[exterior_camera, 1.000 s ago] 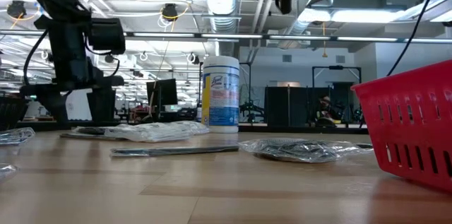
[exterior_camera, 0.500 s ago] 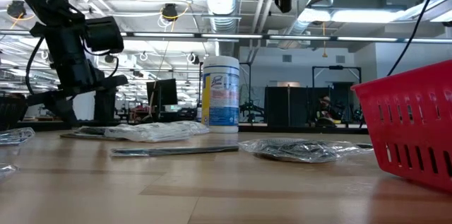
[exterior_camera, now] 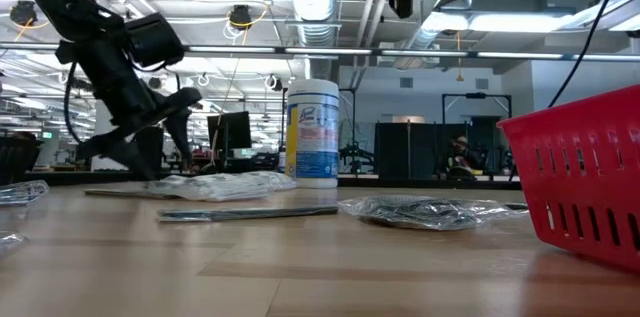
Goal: Pick & Place Travel size toiletries
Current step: Put the black hairbrush into the orange bin
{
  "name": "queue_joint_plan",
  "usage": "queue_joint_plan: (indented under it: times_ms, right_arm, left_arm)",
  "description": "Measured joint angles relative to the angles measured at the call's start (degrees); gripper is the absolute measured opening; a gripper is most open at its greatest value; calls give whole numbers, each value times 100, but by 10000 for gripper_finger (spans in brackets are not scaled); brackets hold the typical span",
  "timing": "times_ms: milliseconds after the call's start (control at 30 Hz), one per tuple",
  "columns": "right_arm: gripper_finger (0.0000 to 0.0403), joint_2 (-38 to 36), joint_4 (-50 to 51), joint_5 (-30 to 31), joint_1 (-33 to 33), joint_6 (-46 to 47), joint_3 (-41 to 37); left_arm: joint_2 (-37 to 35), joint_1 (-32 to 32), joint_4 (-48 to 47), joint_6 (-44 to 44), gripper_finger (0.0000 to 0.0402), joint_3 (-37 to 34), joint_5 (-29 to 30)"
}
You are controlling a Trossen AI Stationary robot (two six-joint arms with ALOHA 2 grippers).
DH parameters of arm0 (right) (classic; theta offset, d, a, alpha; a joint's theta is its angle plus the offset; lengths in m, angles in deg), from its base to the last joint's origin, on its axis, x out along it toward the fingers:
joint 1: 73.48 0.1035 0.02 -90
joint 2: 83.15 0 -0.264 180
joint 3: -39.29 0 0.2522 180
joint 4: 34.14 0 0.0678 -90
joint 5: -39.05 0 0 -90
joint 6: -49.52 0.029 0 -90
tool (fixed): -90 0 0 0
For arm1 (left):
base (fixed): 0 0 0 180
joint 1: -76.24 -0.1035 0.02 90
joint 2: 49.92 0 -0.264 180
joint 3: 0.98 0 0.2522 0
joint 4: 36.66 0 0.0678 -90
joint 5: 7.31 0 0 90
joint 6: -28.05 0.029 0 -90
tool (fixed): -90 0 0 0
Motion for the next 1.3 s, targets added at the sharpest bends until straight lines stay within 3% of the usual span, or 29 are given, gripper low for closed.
queue_joint_plan:
  times_ms: [367, 633, 1000, 1300]
  right_arm:
    - [71, 302, 355, -15, -9, 616, -5]
    - [71, 618, 373, -208, 83, 1026, -4]
    - [71, 713, 562, -313, -131, 1357, -7]
    - [71, 710, 1094, -334, -239, 1604, -7]
  left_arm:
    - [-7, 330, 273, -59, 296, 9, -103]
    - [-9, 721, 268, -635, 292, 11, -102]
    - [650, 1242, 490, -812, 193, 51, -236]
    - [1321, 1691, 1971, -808, 128, 16, -372]
